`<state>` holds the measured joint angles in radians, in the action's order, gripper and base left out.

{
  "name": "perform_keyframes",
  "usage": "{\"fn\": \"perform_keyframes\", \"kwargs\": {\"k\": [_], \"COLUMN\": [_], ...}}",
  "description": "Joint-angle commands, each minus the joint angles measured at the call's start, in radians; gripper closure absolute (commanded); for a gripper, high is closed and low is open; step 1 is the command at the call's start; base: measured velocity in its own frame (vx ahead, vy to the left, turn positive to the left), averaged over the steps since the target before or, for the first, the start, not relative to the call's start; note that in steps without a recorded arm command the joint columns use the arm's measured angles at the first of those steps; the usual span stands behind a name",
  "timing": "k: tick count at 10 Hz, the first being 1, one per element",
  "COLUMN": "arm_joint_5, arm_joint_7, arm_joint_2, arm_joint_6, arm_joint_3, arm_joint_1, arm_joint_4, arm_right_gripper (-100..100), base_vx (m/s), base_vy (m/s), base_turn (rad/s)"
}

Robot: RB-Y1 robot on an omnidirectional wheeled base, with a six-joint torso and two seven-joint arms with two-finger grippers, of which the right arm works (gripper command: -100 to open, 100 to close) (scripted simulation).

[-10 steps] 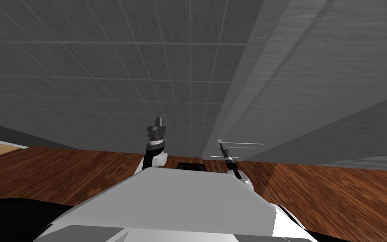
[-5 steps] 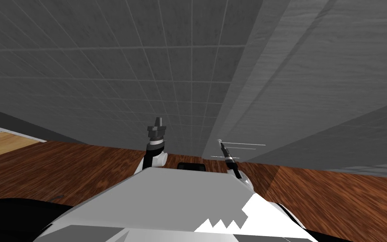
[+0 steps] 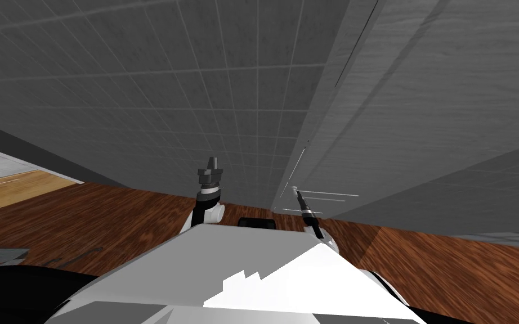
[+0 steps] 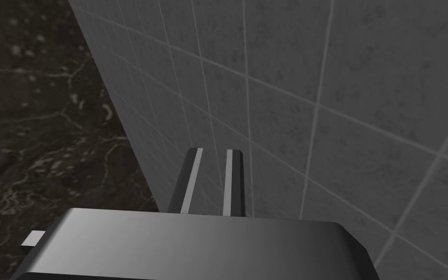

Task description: Pull the door open

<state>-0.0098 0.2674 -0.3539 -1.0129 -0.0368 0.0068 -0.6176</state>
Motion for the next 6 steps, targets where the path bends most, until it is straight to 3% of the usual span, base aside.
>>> {"fn": "perform_keyframes", "kwargs": {"k": [1,2,6], "arm_joint_5": [-0.015,-0.015,-0.068], "arm_joint_7": [-0.050,-0.054,-0.171], "arm_joint_2": [0.011,0.011,0.012], "arm_joint_6": [0.001,0.001,0.014], "arm_joint_3": [0.015,0.015,0.026], "arm_joint_1": [0.000,0.000,-0.004], "arm_joint_4": [0.000,0.000,-0.003], "arm_right_gripper": [100,100,100], "base_vx": [-0.053,-0.038,-0.060], "base_vy": [-0.027,-0.018,-0.035], "base_turn": [0.078,0.051,0.104]}}
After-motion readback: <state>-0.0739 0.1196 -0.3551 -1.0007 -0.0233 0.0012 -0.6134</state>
